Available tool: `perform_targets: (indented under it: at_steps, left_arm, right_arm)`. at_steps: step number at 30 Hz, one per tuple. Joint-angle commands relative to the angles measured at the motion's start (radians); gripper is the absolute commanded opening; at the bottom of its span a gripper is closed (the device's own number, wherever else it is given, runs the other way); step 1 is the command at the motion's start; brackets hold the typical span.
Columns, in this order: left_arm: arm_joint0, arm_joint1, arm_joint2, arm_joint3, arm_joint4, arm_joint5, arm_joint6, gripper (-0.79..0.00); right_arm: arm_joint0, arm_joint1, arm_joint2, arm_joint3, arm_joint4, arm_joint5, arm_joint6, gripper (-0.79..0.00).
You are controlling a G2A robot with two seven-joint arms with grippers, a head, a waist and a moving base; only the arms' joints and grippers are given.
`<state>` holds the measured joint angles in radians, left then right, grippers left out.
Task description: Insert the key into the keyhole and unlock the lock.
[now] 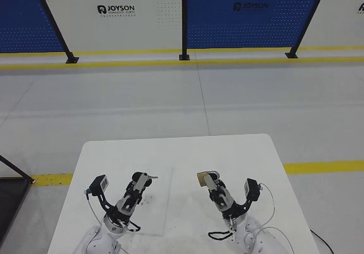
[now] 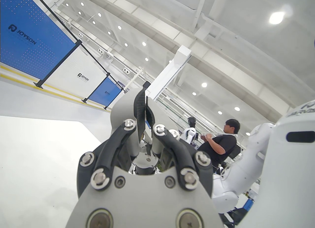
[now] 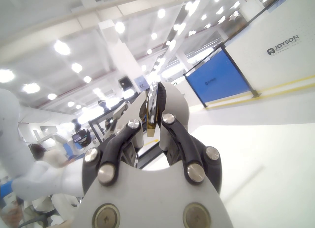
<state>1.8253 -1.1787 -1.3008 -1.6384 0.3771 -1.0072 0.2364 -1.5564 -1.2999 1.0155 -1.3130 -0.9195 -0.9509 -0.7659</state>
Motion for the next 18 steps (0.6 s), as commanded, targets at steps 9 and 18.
perform_targets:
  at_steps: [9,18]
  left_arm:
    - [-0.002,-0.004,0.022,-0.011,-0.024,0.012,0.000,-0.785]
    - [-0.048,-0.039,0.141,0.039,-0.148,-0.005,0.129,-0.785]
  right_arm:
    - [-0.003,-0.003,-0.016,-0.013,0.056,-0.016,0.028,-0.785]
    - [0.024,-0.044,-0.108,-0.018,0.328,-0.061,0.004,-0.785]
